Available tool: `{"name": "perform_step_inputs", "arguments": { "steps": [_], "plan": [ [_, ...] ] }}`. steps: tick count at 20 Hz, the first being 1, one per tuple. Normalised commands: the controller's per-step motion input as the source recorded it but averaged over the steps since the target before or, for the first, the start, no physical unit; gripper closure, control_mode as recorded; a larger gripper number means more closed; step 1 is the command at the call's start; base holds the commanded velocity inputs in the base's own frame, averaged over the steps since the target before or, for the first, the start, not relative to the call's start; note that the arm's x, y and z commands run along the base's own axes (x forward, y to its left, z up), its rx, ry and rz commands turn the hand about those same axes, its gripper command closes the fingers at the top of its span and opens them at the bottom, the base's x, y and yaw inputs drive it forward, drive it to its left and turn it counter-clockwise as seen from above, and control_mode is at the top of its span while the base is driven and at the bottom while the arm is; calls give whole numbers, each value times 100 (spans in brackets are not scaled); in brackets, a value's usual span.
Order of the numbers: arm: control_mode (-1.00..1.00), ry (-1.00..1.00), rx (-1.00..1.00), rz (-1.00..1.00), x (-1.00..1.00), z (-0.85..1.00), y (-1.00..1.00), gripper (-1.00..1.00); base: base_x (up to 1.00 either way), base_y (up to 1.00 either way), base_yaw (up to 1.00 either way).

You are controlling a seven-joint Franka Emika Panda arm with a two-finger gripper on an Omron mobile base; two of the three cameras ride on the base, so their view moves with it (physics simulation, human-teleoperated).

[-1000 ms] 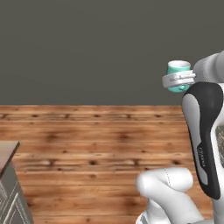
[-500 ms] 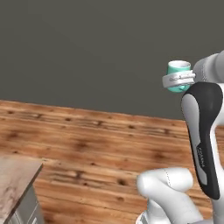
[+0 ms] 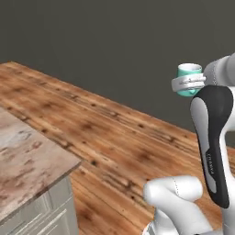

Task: There is a tray on the dining counter. Grab the cup, mug, and pitcher and place them on the tray. The pitcher may be placed next to the tray if it cannot fit the tray.

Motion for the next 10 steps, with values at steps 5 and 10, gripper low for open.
{"name": "perform_step_inputs", "arguments": {
  "steps": [5, 10],
  "plan": [
    [100, 0, 0, 0, 0, 0, 0, 100, 59, -5, 82],
    [100, 0, 0, 0, 0, 0, 0, 100, 66, -36, 69]
  ]
}}
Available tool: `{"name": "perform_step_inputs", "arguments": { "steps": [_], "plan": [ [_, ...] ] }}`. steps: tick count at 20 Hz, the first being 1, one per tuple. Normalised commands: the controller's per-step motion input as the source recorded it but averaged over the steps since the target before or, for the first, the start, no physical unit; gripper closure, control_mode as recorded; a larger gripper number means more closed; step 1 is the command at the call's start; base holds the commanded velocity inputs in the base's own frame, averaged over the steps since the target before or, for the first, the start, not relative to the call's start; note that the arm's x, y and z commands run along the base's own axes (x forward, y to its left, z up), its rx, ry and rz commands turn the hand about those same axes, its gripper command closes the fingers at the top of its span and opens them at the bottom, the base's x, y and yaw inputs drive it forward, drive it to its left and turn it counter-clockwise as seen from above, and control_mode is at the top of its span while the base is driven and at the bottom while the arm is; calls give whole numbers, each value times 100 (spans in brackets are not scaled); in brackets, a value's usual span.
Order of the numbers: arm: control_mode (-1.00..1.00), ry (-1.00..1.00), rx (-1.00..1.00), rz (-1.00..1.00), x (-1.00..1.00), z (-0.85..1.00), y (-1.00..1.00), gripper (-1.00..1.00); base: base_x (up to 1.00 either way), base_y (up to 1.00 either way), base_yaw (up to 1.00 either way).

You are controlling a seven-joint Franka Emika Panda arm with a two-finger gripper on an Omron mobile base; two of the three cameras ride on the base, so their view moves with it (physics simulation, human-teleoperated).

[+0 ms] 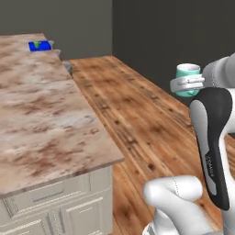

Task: There is a tray on the dining counter. Grab the cup, mug, and pitcher and place them on the tray. The pitcher may be placed next to the tray if it cannot fit the tray.

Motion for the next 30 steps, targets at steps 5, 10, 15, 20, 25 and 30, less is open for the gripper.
{"name": "perform_step_inputs", "arguments": {
  "steps": [5, 10, 15, 20, 25, 30],
  "plan": [
    [100, 0, 0, 0, 0, 0, 0, 100, 72, -50, 39],
    [100, 0, 0, 0, 0, 0, 0, 100, 91, -62, 22],
    [100, 0, 0, 0, 0, 0, 0, 100, 89, -71, 11],
    [100, 0, 0, 0, 0, 0, 0, 100, 81, -66, 8],
    [100, 0, 0, 0, 0, 0, 0, 100, 84, -71, 10],
    [100, 0, 0, 0, 0, 0, 0, 100, 84, -69, 11]
  ]
}}
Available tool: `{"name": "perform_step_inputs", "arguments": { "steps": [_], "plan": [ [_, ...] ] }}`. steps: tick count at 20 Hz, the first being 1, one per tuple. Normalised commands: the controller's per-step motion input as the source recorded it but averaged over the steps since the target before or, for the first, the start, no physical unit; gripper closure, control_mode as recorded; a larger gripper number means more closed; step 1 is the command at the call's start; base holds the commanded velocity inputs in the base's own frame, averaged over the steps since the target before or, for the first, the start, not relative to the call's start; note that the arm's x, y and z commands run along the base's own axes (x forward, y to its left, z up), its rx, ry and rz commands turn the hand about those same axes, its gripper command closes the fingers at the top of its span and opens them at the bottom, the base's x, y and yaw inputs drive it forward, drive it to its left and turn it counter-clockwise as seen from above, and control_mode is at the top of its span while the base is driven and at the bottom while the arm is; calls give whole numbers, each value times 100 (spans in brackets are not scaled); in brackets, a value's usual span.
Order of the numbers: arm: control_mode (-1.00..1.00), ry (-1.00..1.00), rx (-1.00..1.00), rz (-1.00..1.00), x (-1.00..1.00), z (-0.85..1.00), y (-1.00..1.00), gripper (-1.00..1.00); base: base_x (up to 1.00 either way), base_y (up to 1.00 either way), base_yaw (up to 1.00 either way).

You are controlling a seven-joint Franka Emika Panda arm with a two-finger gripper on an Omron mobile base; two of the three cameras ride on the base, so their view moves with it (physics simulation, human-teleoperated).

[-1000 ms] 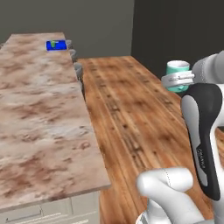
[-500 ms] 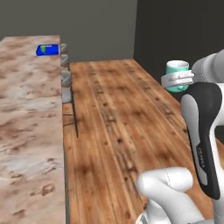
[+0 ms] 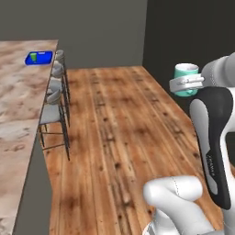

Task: There is a tray on the dining counter. Grab the cup, mug, and pitcher and place them on the tray. The pitcher may be placed next to the tray if it cannot fit the tray.

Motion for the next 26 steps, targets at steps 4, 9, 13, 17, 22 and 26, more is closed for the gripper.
{"name": "perform_step_inputs", "arguments": {
  "steps": [4, 9, 13, 17, 22, 26],
  "plan": [
    [100, 0, 0, 0, 0, 0, 0, 100, 85, -69, 12],
    [100, 0, 0, 0, 0, 0, 0, 100, 91, -62, 14],
    [100, 0, 0, 0, 0, 0, 0, 100, 96, -66, 17],
    [100, 0, 0, 0, 0, 0, 0, 100, 96, -47, 18],
    [100, 0, 0, 0, 0, 0, 0, 100, 96, -31, 18],
    [100, 0, 0, 0, 0, 0, 0, 100, 96, -30, 19]
  ]
}}
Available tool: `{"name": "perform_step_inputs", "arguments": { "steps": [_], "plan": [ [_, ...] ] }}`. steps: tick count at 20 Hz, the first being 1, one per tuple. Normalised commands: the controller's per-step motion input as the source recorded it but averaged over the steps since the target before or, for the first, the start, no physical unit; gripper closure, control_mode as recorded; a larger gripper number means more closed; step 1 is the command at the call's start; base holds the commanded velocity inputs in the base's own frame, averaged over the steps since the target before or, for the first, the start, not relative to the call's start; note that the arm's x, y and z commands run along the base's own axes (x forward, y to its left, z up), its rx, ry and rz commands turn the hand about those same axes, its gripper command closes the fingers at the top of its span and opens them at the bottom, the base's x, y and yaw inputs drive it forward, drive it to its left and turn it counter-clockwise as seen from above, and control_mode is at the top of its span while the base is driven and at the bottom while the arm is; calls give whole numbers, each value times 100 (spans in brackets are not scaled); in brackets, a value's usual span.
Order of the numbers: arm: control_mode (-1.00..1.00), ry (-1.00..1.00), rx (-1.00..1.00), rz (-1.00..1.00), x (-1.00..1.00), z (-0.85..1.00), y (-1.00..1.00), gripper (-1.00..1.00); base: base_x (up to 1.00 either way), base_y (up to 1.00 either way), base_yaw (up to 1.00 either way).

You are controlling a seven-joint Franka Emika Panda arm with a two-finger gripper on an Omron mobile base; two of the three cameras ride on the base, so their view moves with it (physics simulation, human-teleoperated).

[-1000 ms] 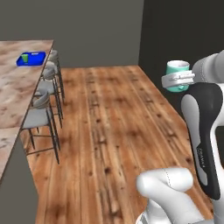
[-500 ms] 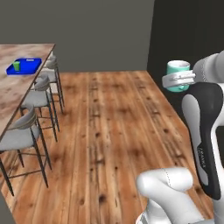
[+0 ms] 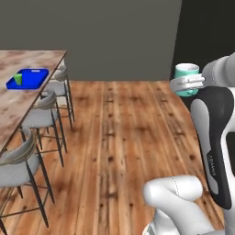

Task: There is a tray on the dining counter. Grab the cup, mug, and pitcher and place them on the tray. The pitcher may be placed next to the tray if it cannot fit the tray.

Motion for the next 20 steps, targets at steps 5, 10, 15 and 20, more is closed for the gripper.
{"name": "perform_step_inputs", "arguments": {
  "steps": [5, 10, 15, 20],
  "plan": [
    [100, 0, 0, 0, 0, 0, 0, 100, 97, -29, 17],
    [100, 0, 0, 0, 0, 0, 0, 100, 95, -35, 17],
    [100, 0, 0, 0, 0, 0, 0, 100, 88, -42, 19],
    [100, 0, 0, 0, 0, 0, 0, 100, 89, -42, 20]
  ]
}}
